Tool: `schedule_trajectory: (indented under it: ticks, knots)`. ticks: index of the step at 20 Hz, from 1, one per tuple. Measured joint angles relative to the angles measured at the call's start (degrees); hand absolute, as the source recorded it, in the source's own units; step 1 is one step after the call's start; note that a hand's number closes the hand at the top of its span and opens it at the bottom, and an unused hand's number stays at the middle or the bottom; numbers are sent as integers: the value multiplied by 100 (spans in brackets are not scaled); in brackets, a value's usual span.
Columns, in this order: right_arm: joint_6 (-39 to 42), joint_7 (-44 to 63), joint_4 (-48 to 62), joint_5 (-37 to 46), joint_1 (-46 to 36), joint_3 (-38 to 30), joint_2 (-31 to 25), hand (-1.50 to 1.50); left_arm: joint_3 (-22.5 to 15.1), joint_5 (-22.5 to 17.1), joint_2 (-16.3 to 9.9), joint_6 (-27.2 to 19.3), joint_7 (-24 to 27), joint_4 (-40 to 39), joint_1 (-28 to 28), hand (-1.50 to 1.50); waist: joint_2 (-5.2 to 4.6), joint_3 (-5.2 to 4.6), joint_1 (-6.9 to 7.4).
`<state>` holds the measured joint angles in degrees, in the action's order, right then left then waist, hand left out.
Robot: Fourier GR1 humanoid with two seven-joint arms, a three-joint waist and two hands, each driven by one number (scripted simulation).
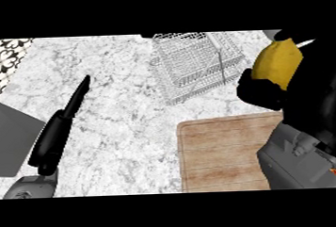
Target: Pick the lemon from the cutting board and place it in the tiered basket
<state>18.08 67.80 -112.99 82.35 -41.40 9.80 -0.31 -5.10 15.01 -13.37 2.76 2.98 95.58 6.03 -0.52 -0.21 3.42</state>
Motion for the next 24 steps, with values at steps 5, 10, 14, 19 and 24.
schedule_trajectory:
  ticks: [5,10,14,19,24]
  knots:
    - [-179,-94,1383,-471,-1078,-883,3,150,8,-1,27,14,31,-108,129,0,-30,4,62]
    - [-565,-189,2842,-695,-1871,-1534,1,150,56,-32,-16,65,18,-51,133,0,-41,8,95]
    - [-1237,-315,3885,-724,-2282,-1967,1,150,19,-4,17,64,-29,-3,180,0,-72,12,130]
    - [-2483,-724,4840,-1059,-2482,-2434,6,-150,9,-1,50,67,24,-53,195,0,-108,17,159]
    - [-3940,-1262,5639,-1459,-2619,-2737,13,-150,-47,58,108,40,23,-80,214,0,-121,21,162]
